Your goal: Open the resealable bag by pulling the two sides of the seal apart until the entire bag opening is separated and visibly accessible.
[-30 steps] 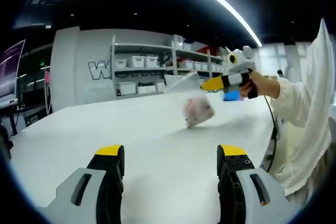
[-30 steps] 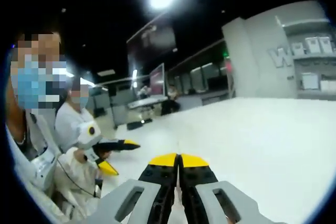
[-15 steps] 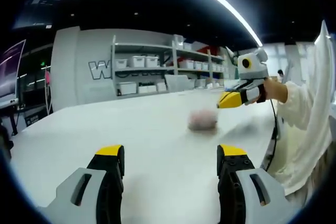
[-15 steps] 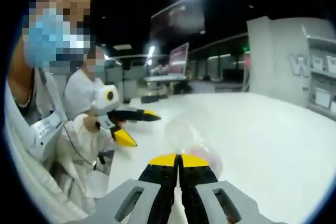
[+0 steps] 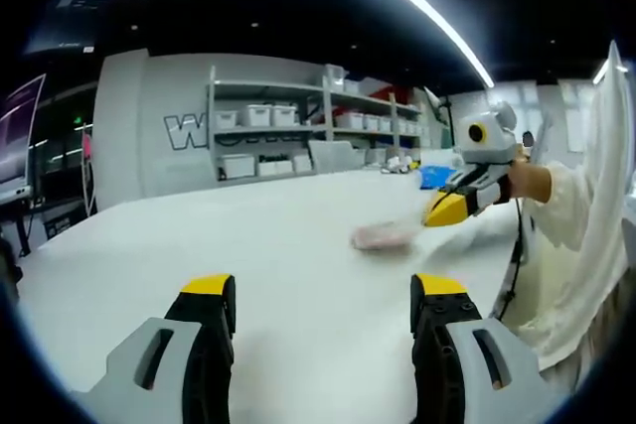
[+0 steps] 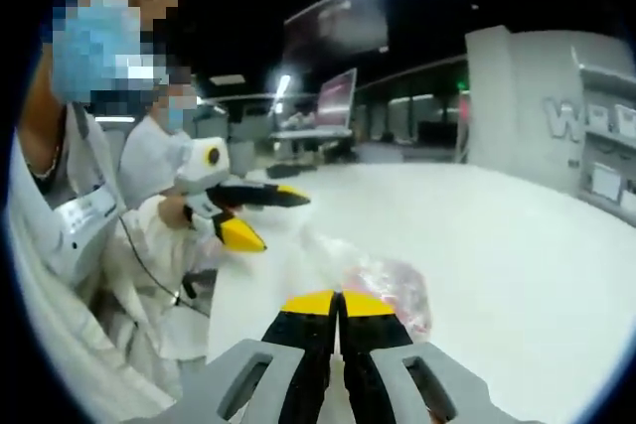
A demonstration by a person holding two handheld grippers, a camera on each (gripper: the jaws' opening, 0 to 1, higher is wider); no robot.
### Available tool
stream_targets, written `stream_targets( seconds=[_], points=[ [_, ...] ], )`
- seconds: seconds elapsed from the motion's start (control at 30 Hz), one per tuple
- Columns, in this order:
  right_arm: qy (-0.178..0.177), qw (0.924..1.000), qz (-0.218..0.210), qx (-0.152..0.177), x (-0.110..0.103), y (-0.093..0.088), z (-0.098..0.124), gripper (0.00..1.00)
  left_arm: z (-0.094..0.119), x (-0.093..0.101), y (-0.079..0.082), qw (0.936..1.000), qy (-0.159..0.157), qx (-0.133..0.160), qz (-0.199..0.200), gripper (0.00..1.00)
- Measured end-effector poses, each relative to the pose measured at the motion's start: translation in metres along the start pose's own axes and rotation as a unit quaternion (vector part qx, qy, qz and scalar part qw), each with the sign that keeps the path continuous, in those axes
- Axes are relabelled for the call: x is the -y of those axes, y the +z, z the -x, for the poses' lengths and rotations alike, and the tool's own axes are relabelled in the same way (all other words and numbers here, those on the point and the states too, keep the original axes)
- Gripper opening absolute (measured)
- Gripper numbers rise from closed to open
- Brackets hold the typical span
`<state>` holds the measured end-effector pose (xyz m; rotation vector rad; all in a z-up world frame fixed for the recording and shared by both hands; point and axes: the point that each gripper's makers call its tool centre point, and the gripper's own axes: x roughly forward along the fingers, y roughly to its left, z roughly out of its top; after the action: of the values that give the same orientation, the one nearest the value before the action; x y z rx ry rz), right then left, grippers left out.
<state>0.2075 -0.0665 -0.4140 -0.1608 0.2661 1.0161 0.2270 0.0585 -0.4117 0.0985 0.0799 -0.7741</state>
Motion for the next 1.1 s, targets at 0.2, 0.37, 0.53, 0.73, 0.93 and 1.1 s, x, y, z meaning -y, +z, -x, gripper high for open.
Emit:
stream_targets(
  seconds=[0.2,0.37,0.53,0.73,0.93,1.1],
  points=[
    [-0.013,0.9999,-0.001,-0.004,-0.002,-0.011,0.002,0.0,0.0,0.001,0.0,1.0,0.0,0.0,-0.003,0.7],
    [-0.015,0.9999,0.003,-0.006,-0.007,-0.016,0.002,0.0,0.0,0.003,0.001,1.0,-0.003,0.001,-0.001,0.7],
    [-0.02,0.9998,0.0,0.0,-0.007,-0.018,0.003,0.0,0.001,0.004,0.0,1.0,-0.004,0.0,-0.002,0.7],
    [-0.03,0.9995,-0.001,0.006,-0.007,-0.019,0.006,0.0,0.002,0.007,-0.001,1.0,-0.007,-0.002,0.001,0.69],
    [-0.037,0.9992,-0.008,0.015,-0.009,-0.018,0.008,0.0,0.003,0.01,-0.001,0.9999,-0.009,-0.002,0.006,0.69],
    [-0.04,0.999,-0.012,0.019,-0.014,-0.019,0.011,0.03,0.002,0.011,0.001,0.9999,-0.012,0.0,0.007,0.69]
  ],
)
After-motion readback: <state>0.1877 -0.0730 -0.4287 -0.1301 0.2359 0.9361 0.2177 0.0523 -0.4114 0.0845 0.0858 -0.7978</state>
